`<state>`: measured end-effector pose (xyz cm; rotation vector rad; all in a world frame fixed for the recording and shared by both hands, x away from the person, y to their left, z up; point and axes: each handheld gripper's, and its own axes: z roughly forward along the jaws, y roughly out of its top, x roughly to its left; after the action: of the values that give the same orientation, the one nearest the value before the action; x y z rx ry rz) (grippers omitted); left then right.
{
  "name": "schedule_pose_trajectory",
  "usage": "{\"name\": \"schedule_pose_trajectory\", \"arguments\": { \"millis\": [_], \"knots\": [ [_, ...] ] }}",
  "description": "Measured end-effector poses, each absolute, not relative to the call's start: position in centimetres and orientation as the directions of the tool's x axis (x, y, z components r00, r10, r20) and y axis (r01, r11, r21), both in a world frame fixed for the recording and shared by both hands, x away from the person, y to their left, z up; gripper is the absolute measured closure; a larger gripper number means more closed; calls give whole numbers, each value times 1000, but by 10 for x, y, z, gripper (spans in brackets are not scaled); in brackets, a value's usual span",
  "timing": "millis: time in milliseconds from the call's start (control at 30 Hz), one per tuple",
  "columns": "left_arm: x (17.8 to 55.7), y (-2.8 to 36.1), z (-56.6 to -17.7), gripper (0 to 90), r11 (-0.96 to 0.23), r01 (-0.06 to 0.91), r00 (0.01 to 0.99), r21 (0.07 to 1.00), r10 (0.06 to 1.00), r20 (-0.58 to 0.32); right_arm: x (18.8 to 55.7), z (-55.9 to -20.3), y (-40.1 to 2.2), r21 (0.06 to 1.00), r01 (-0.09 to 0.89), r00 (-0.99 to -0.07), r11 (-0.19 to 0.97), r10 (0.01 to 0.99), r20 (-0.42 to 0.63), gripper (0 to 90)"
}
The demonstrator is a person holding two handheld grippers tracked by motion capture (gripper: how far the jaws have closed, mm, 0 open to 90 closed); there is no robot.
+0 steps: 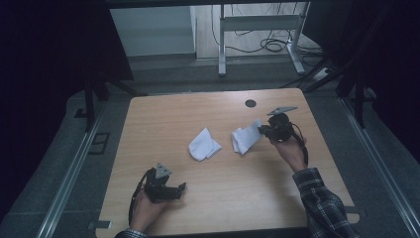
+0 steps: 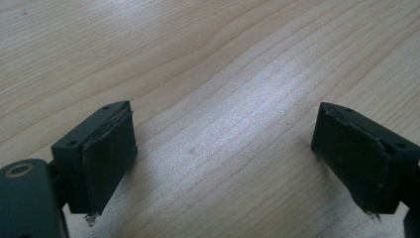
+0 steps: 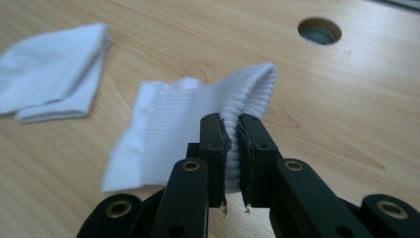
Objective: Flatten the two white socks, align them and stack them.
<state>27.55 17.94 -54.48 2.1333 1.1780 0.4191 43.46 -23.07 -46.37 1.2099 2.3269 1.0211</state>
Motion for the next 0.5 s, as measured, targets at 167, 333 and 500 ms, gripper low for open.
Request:
{"name": "schedule_pose_trajectory", "arguments": {
  "millis": [167, 333, 500],
  "knots": [
    [276, 179, -545, 99, -381, 628, 544, 679, 838, -33, 426, -442, -226, 737, 547, -611, 397, 791, 28, 814],
    [276, 180, -545, 99, -384, 625, 547, 679, 837, -30, 418, -422, -221, 756, 519, -628, 399, 778, 21, 813],
    [276, 180, -545, 99, -384, 625, 546, 679, 837, -30, 409, -398, -218, 776, 490, -641, 397, 767, 12, 814]
  ]
}}
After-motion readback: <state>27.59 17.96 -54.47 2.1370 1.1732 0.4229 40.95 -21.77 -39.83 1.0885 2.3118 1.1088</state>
